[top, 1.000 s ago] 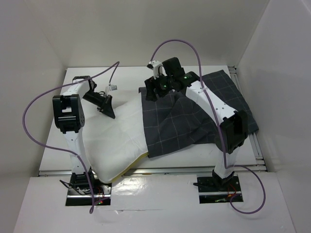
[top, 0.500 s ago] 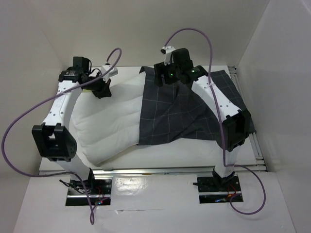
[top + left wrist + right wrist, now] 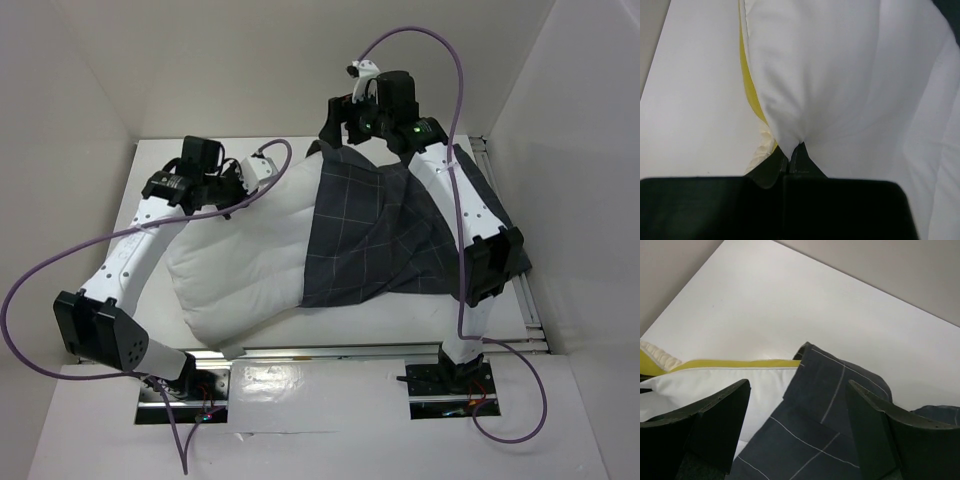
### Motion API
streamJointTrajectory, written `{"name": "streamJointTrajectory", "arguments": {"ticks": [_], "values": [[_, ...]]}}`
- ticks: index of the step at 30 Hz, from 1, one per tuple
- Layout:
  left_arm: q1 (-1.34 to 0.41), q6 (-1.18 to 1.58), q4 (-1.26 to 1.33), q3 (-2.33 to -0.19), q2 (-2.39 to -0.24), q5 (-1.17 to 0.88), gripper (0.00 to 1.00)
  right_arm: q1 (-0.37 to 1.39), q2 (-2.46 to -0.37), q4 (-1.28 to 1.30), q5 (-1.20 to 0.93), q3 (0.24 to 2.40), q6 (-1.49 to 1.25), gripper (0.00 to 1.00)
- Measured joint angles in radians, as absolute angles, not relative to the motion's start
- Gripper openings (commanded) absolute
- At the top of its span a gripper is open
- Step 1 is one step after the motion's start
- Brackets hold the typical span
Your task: Put the pillow into the pillowcase
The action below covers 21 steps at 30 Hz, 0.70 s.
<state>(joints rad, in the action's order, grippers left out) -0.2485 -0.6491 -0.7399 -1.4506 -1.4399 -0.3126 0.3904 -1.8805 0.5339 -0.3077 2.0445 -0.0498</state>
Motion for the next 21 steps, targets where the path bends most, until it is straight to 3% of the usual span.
{"name": "streamJointTrajectory", "arguments": {"ticks": [6, 16, 17, 19, 20, 21], "values": [[-0.28, -0.64, -0.728, -1.457, -1.438, -0.274, 0.0, 0.398, -1.88, 0.542, -0.347, 2.033, -0.021, 0.84], [-0.343, -0.619, -0.732, -1.511, -1.428, -0.243, 0.0, 0.408, -1.892, 0.558, -0.239, 1.971, 0.017, 0.83], [-0.35, -0.619, -0.733, -1.514, -1.425, -0.24, 0.0, 0.408, -1.893, 0.559, -0.231, 1.971, 0.019, 0.8], [-0.36, -0.616, -0.733, -1.519, -1.419, -0.232, 0.0, 0.408, -1.895, 0.557, -0.216, 1.968, 0.027, 0.63], [-0.365, -0.616, -0.738, -1.524, -1.417, -0.229, 0.0, 0.408, -1.895, 0.554, -0.212, 1.964, 0.028, 0.51], [-0.368, -0.612, -0.741, -1.528, -1.417, -0.227, 0.0, 0.408, -1.895, 0.553, -0.208, 1.961, 0.027, 0.28]]}}
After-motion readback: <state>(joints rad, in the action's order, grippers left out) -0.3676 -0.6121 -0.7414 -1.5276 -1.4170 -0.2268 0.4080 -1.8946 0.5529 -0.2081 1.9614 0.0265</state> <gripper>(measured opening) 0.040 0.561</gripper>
